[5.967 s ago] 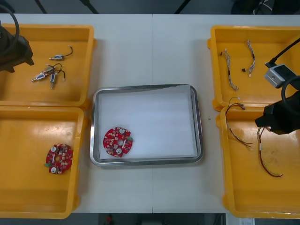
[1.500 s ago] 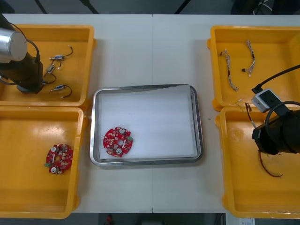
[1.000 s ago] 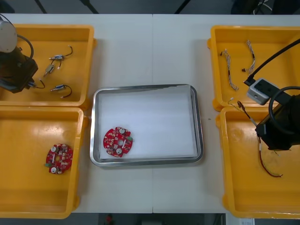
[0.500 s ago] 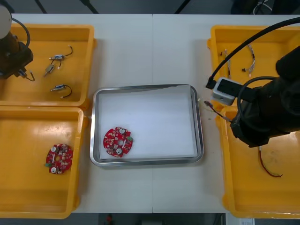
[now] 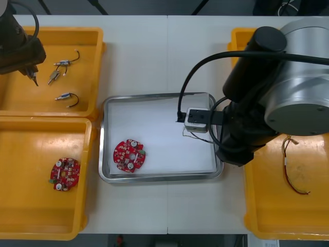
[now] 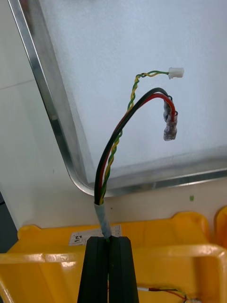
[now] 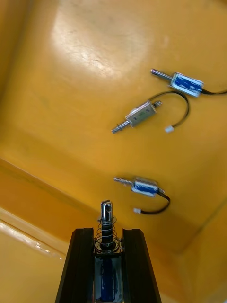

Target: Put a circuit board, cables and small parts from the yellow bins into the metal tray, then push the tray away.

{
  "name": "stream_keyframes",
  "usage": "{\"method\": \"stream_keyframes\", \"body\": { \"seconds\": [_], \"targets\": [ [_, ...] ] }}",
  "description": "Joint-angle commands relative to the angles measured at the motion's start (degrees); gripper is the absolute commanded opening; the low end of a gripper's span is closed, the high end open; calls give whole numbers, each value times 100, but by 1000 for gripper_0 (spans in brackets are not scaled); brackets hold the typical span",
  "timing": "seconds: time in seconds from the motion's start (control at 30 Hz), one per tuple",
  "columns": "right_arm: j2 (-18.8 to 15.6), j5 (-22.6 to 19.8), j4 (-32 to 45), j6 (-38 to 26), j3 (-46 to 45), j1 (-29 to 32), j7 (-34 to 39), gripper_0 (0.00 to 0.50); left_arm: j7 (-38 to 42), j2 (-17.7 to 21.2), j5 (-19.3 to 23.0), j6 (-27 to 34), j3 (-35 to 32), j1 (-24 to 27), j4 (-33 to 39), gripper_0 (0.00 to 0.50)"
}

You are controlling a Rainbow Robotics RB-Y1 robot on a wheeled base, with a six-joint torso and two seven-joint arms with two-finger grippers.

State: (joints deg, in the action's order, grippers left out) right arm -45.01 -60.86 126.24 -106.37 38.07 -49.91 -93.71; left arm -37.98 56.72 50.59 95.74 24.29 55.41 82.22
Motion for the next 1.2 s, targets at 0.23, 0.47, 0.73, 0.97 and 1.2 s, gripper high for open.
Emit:
{"method": "stream_keyframes", "body": {
  "seconds": [0.23, 0.47, 0.73, 0.97, 1.2],
  "targets": [
    [845, 558, -882, 741, 1018, -555, -437, 0, 371, 348, 671, 376, -372, 286, 989, 0],
    [1108, 1217, -1304, 1251, 1686, -564, -648, 0, 300, 462, 1058, 411, -486, 286, 1288, 0],
    [1249, 1613, -1735, 1752, 2187, -564, -833, 0, 160, 471, 1128, 481, -574, 294, 1288, 0],
    [1346, 1727, -2069, 2024, 2398, -564, -991, 0, 72, 462, 1120, 481, -574, 294, 1297, 0],
    [1337, 1797, -2069, 2050, 2451, -564, -1017, 96, 45, 462, 1120, 499, -574, 294, 1297, 0]
  ]
}}
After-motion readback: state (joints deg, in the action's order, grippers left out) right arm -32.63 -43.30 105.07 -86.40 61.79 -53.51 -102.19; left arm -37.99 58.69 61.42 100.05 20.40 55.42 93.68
